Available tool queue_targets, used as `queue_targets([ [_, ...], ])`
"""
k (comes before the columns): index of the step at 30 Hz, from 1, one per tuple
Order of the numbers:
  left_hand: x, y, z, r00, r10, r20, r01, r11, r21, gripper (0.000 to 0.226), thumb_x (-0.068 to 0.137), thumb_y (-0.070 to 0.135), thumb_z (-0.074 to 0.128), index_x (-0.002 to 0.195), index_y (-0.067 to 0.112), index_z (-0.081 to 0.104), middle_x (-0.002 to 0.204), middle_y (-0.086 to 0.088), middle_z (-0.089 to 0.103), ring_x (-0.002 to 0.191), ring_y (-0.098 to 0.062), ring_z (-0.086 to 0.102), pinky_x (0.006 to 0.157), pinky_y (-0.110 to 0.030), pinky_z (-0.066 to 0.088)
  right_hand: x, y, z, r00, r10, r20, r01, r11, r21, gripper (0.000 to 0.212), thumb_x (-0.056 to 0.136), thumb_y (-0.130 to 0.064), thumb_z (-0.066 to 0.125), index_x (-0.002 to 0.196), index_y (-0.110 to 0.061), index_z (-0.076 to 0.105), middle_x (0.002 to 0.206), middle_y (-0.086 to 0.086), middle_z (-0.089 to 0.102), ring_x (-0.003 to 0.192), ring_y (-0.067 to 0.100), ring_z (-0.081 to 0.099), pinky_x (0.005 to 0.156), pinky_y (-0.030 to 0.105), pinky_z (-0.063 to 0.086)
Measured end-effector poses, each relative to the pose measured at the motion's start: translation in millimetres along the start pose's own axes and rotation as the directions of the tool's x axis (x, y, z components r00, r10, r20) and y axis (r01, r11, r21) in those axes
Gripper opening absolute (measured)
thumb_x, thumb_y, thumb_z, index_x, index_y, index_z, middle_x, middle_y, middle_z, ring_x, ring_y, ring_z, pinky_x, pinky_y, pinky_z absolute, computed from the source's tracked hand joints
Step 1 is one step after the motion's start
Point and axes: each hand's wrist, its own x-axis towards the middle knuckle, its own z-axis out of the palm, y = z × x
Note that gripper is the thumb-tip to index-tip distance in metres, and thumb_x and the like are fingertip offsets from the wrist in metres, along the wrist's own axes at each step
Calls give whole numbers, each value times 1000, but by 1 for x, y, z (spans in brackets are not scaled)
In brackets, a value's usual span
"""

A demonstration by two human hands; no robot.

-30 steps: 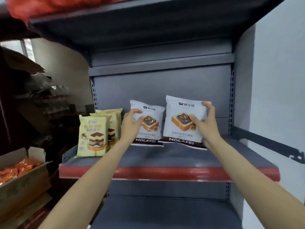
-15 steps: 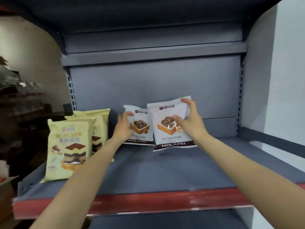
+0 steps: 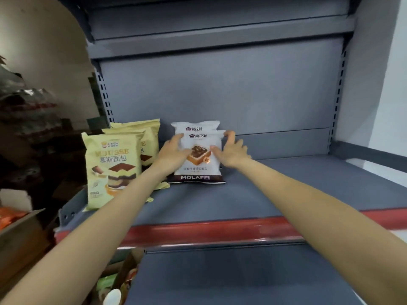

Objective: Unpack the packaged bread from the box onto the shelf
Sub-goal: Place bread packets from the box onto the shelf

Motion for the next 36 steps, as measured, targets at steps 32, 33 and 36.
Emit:
queue_targets([
  [32, -517, -179, 123, 759, -495, 422, 295, 840, 456, 50, 80, 34, 45, 125, 17, 56, 118, -12, 60, 110, -32, 56, 90, -37, 44, -435, 269, 136, 732, -180, 657, 353, 925, -140, 27, 90, -17, 55, 116, -18, 60, 117, 5, 59, 108, 28, 55, 75, 35, 46],
  [33, -531, -189, 132, 720, -545, 429, 313, 807, 501, 45, 85, 28, 48, 127, 17, 54, 121, -13, 57, 112, -34, 54, 90, -37, 43, -441, 277, 148, 722, -160, 673, 343, 928, -148, 28, 90, -14, 55, 117, -17, 60, 121, 6, 58, 111, 29, 54, 76, 36, 46],
  [36, -571, -212, 158, 593, -629, 503, 295, 751, 590, 44, 90, 18, 49, 134, 16, 46, 134, -14, 47, 126, -31, 41, 96, -36, 39, -449, 297, 191, 652, -133, 746, 390, 903, -180, 32, 90, -8, 52, 120, -17, 58, 128, 5, 55, 118, 28, 50, 82, 35, 44],
])
